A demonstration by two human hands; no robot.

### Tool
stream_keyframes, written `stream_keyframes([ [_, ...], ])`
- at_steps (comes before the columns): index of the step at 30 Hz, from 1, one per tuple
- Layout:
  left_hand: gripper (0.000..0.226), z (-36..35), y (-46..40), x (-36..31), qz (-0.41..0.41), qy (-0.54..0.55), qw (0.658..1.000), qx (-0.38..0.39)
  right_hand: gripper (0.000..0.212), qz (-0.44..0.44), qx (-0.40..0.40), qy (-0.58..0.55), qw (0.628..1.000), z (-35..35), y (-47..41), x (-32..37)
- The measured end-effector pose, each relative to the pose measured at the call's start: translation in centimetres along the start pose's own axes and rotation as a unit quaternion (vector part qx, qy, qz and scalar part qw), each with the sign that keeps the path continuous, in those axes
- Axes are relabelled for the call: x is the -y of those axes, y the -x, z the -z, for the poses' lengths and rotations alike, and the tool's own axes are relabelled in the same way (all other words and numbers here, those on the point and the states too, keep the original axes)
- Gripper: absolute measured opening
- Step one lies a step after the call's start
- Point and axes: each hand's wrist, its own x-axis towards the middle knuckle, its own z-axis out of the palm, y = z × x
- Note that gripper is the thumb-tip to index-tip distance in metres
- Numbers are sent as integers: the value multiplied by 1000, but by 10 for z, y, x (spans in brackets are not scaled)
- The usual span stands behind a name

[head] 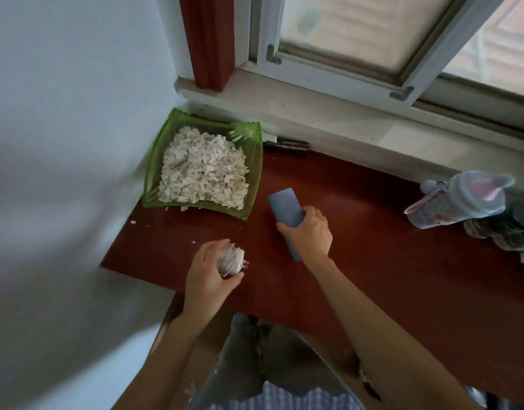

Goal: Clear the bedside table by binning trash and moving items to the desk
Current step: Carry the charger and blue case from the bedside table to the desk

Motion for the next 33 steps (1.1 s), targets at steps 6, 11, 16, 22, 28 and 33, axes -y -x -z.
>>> stream_keyframes([
  [6, 68, 9, -2, 5, 30, 7, 999, -32, 70, -26, -1, 2, 1000, -14, -46, 42],
  [11, 68, 10, -4, 5, 47, 6, 998, -43, 71, -44, -3, 11, 999, -26, -72, 56],
  [16, 68, 7, -7, 2, 55, 1, 998, -42, 74, -53, 2, 20, 998, -35, -76, 52],
  [22, 68, 5, -12, -1, 47, 6, 998, -37, 76, -10, 10, 9, 1000, -39, -72, 38],
  [28, 67, 0, -19, -1, 43, -1, 999, -26, 90, 96, 55, -46, 993, -38, -48, 0],
  [33, 67, -3, -19, 0, 46, -8, 999, -17, 95, 140, 80, -64, 985, -39, -32, -16],
])
